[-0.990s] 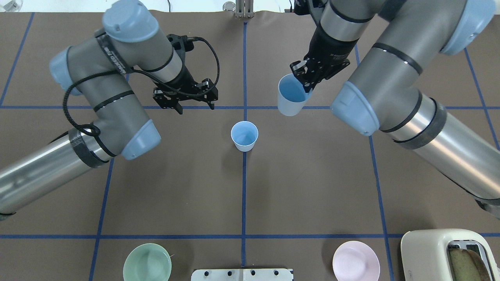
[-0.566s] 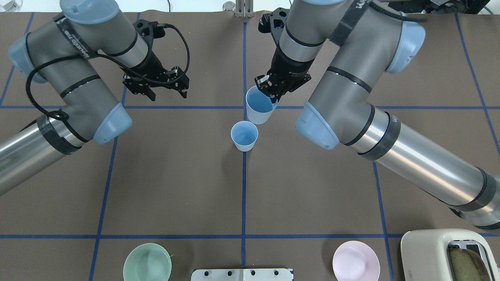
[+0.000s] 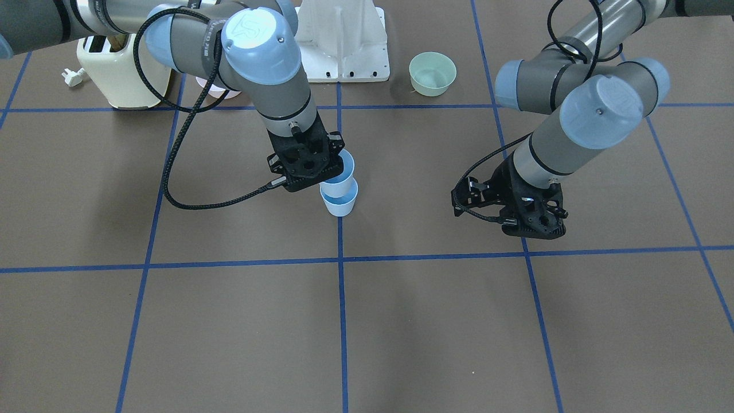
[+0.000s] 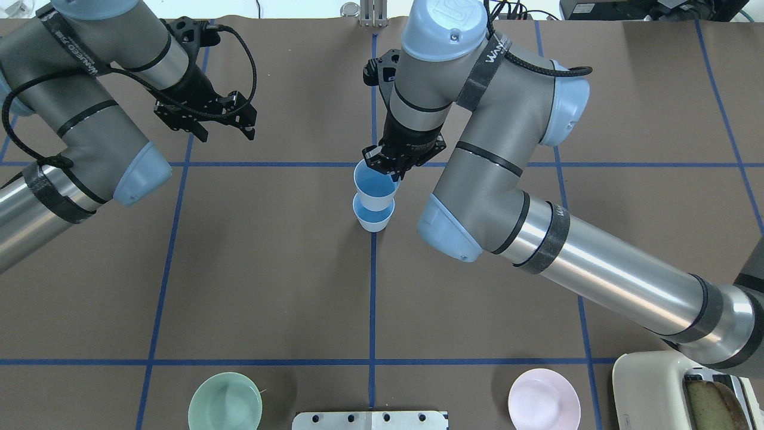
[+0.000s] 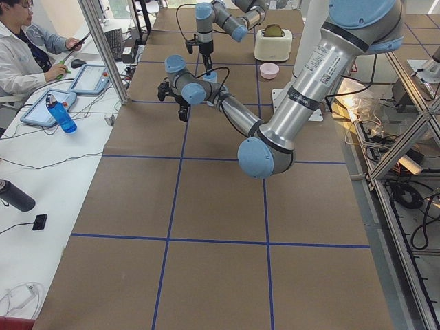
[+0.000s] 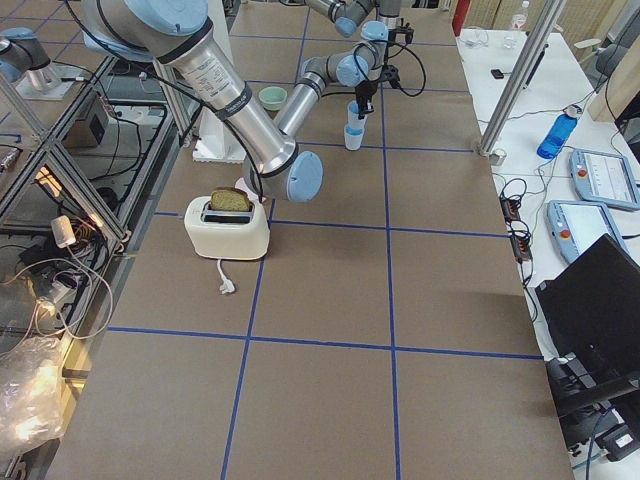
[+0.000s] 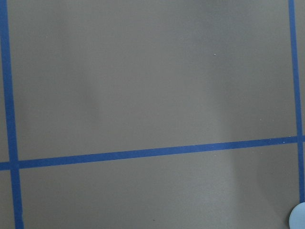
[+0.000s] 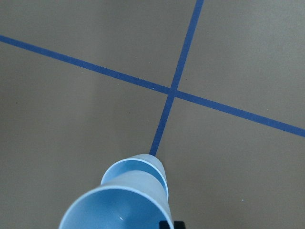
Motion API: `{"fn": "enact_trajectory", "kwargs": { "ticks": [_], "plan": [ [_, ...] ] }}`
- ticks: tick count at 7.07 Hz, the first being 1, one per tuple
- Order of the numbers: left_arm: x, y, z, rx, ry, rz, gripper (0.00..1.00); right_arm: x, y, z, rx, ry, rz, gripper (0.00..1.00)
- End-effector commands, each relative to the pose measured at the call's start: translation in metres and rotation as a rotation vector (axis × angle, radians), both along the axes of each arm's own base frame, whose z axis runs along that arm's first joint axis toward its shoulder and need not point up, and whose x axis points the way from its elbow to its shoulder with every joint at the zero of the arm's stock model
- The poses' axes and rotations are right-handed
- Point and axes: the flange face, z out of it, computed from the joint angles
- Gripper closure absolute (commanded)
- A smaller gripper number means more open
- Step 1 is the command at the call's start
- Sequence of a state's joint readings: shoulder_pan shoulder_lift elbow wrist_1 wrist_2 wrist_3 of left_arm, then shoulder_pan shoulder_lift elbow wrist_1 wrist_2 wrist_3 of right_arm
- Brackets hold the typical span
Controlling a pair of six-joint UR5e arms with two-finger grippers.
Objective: Stack blue cups with both arms
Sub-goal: 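Lower the right gripper's cup into the centre cup while the left arm withdraws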
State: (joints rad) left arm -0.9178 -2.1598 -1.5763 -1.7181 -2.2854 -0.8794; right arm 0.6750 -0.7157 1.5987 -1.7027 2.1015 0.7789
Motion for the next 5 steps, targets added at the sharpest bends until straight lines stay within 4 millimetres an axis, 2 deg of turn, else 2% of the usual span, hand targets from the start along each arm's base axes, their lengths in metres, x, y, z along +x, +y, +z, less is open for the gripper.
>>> {"fn": "enact_trajectory", "kwargs": {
  "ticks": [1,5],
  "plan": [
    [-0.001,0.000,0.001,0.000,-0.001,0.000,0.05,-0.006,0.004,0.001,0.001,0.004,-0.007,1.00],
    [0.000,-0.001,0.003,-0.002,-0.002,0.000,0.05,-0.018,0.004,0.011,0.009,0.013,-0.010,1.00]
  ]
}}
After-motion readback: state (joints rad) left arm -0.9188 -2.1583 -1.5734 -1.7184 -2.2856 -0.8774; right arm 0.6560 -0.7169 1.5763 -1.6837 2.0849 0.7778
